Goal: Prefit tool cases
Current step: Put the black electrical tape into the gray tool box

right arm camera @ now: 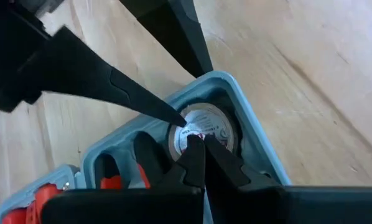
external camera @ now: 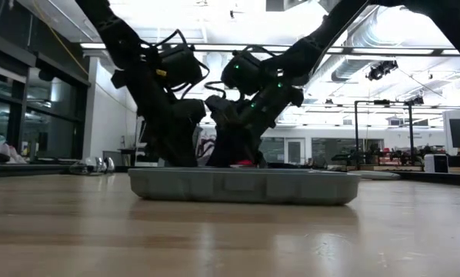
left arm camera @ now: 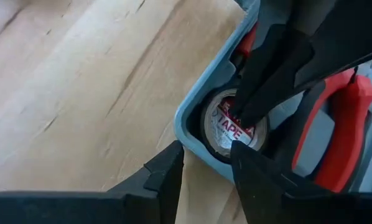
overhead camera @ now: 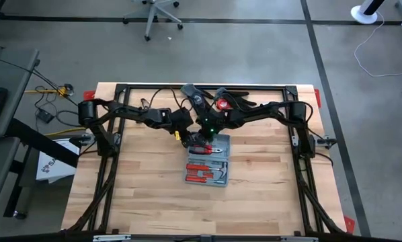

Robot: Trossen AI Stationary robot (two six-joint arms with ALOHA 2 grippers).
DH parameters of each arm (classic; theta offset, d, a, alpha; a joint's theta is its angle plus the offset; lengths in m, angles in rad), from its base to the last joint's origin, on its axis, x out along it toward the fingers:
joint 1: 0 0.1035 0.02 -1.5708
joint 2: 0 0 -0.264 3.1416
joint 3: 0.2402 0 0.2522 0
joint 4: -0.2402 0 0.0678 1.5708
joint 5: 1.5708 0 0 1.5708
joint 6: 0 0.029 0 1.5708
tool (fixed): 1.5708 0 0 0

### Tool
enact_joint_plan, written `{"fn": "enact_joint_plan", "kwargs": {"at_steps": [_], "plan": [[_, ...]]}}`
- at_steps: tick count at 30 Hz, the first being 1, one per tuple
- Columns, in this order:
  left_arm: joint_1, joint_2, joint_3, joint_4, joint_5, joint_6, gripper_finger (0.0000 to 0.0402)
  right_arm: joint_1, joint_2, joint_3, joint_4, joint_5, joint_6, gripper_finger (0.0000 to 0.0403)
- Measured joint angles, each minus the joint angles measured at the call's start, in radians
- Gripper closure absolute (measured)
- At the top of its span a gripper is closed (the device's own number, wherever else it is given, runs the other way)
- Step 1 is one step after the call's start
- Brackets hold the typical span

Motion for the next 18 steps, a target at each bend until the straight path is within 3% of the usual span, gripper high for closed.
{"fn": "enact_joint_plan", "kwargs": {"at_steps": [18], "plan": [[0.002,-0.061,0.030,-0.018,0.023,0.002,0.0276,-0.005,-0.159,-0.005,-0.085,0.028,-0.027,0.0403]]}}
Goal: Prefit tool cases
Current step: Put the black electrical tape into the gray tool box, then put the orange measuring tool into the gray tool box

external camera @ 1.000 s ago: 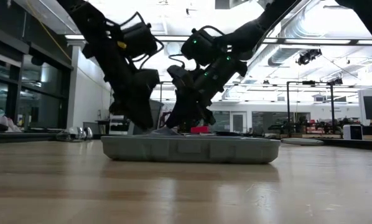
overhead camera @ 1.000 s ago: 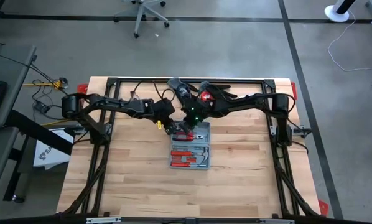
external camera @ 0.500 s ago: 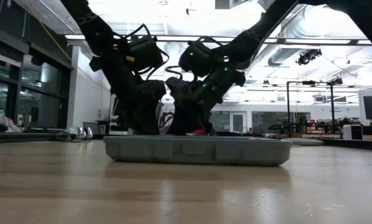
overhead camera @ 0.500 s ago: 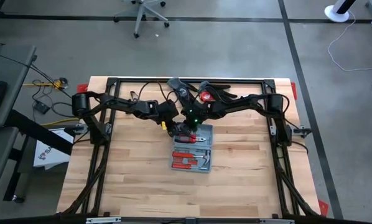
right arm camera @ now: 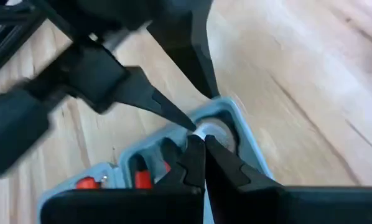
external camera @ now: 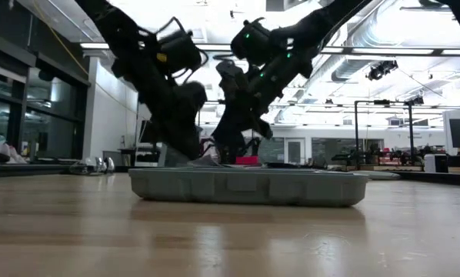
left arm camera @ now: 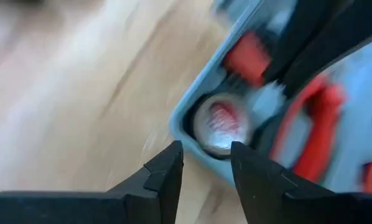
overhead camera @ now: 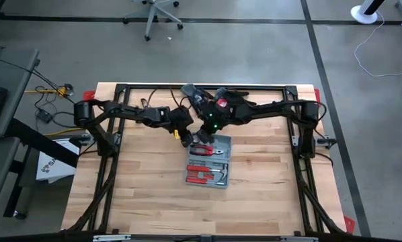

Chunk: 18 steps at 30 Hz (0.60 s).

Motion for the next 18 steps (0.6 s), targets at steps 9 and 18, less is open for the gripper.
{"fn": "enact_joint_plan", "kwargs": {"at_steps": [9,18], "plan": [[0.018,-0.118,0.004,-0.044,-0.009,0.043,0.0276,-0.027,-0.134,0.000,-0.128,0.056,-0.107,0.0403],[0.026,-0.150,0.004,-0.046,-0.134,0.052,0.0276,-0.119,-0.291,0.001,-0.255,0.208,-0.191,0.0403]]}}
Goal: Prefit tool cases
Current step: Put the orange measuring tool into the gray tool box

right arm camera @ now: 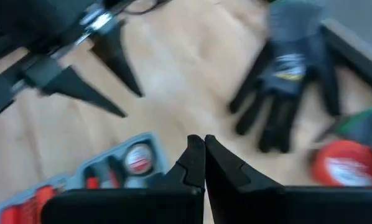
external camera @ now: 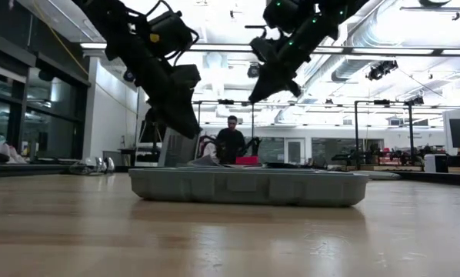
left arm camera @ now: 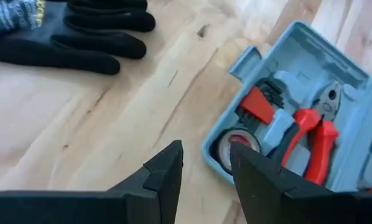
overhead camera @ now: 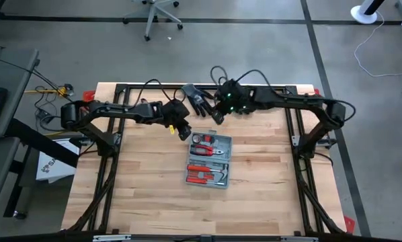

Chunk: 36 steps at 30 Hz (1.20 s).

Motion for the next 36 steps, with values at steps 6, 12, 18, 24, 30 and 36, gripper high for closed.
{"fn": "enact_joint_plan", "kwargs": {"at_steps": [6,12,18,24,30,36], "plan": [[0.000,0.003,0.000,0.003,-0.020,0.025,0.0276,-0.040,-0.037,0.000,-0.028,0.023,0.002,0.0403],[0.000,0.002,0.000,0.006,-0.020,0.031,0.0276,-0.042,-0.039,0.000,-0.033,0.020,0.001,0.0403],[0.000,0.001,0.000,0.006,-0.020,0.031,0.0276,-0.042,-0.039,0.000,-0.066,0.019,0.001,0.0403],[0.000,0.001,0.000,0.006,-0.020,0.032,0.0275,-0.042,-0.039,0.000,-0.070,-0.006,0.001,0.0403],[-0.001,0.001,0.000,0.006,-0.019,0.032,0.0275,-0.041,-0.039,0.000,-0.101,-0.059,0.001,0.0403],[-0.001,0.001,0.000,0.006,-0.019,0.032,0.0275,-0.041,-0.039,0.000,-0.139,-0.061,-0.077,0.0403]]}}
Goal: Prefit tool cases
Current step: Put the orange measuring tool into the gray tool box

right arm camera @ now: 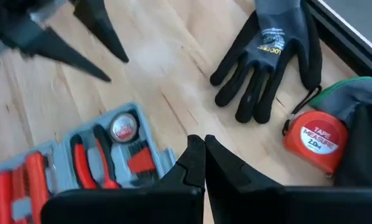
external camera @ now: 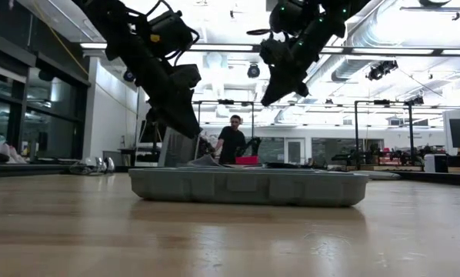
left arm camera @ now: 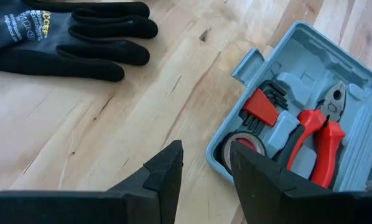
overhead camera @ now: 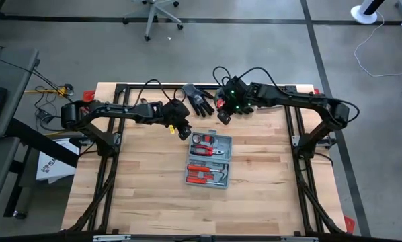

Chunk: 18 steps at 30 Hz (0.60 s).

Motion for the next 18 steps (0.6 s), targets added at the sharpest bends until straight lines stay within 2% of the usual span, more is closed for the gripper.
{"fn": "enact_joint_plan", "kwargs": {"at_steps": [4,11,18], "plan": [[0.000,0.000,0.000,0.000,0.000,0.000,0.0275,0.000,0.000,0.000,-0.067,-0.019,-0.026,0.0403],[0.000,-0.001,0.000,0.000,0.000,0.000,0.0275,0.010,-0.009,0.000,-0.151,-0.160,-0.087,0.0403],[0.000,-0.001,0.001,0.000,0.000,0.000,0.0275,0.021,-0.019,0.000,-0.150,-0.147,-0.149,0.0403]]}}
